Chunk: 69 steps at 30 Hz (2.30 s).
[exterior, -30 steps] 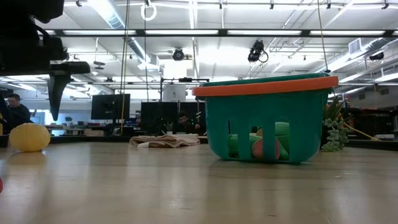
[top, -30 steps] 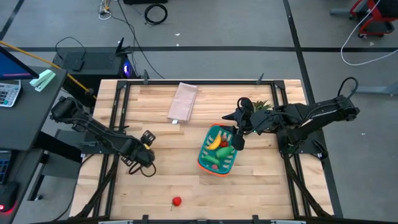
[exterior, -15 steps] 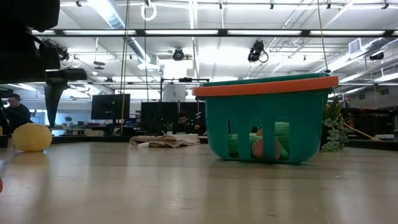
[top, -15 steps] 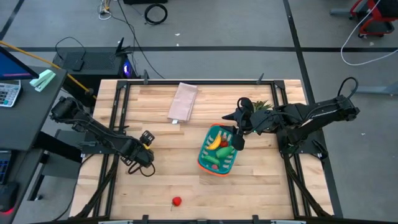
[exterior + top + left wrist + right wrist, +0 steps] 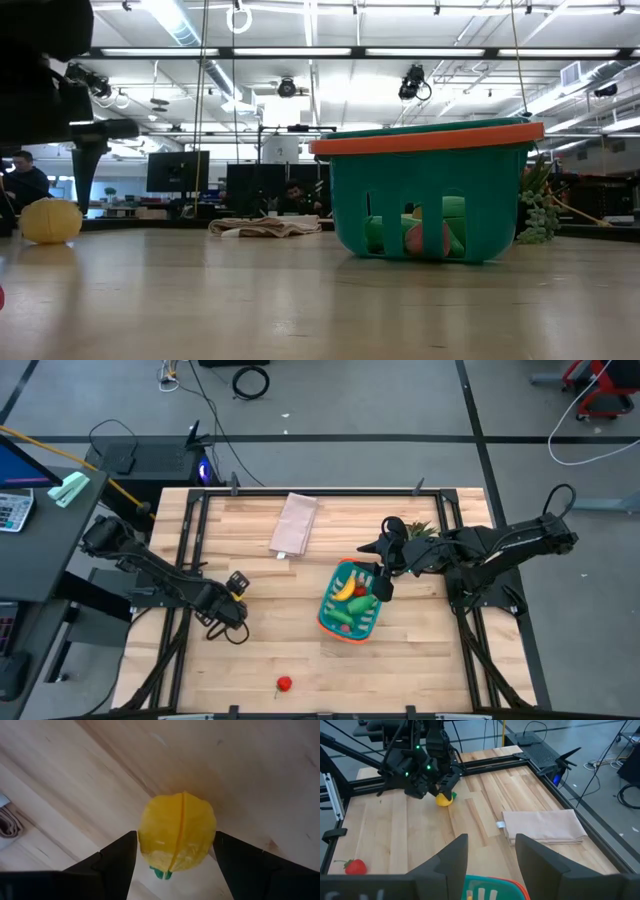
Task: Pick and placing Produce into tupperware
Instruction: Put the yellow pineapple into the blue basket
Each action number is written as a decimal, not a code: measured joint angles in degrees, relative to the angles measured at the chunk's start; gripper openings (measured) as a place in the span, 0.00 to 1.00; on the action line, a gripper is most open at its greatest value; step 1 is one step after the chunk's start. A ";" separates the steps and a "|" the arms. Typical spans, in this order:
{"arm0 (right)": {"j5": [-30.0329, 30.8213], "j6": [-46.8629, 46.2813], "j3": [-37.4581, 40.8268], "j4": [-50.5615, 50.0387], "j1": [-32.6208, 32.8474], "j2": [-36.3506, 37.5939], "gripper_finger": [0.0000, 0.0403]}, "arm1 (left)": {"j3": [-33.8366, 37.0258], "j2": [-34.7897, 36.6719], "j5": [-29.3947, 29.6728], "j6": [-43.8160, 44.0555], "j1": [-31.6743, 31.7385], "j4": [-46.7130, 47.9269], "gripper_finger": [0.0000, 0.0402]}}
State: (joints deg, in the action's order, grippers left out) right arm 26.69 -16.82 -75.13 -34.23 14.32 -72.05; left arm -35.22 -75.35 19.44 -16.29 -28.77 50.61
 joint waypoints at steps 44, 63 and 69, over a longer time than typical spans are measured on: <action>-0.01 0.00 0.00 0.01 0.00 0.00 0.43 | -25.16 -1.42 3.74 3.16 12.93 -38.00 0.48; 0.01 0.00 0.00 0.01 0.01 0.00 0.43 | -48.88 -40.37 -6.69 13.29 15.06 -44.40 0.49; 0.01 0.00 0.00 0.04 0.00 0.00 0.43 | -51.56 -41.20 -6.67 15.08 15.36 -34.29 0.51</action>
State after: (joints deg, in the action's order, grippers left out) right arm 26.70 -16.82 -75.13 -34.18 14.32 -72.05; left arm -86.78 -116.55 12.78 -1.21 -13.41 16.32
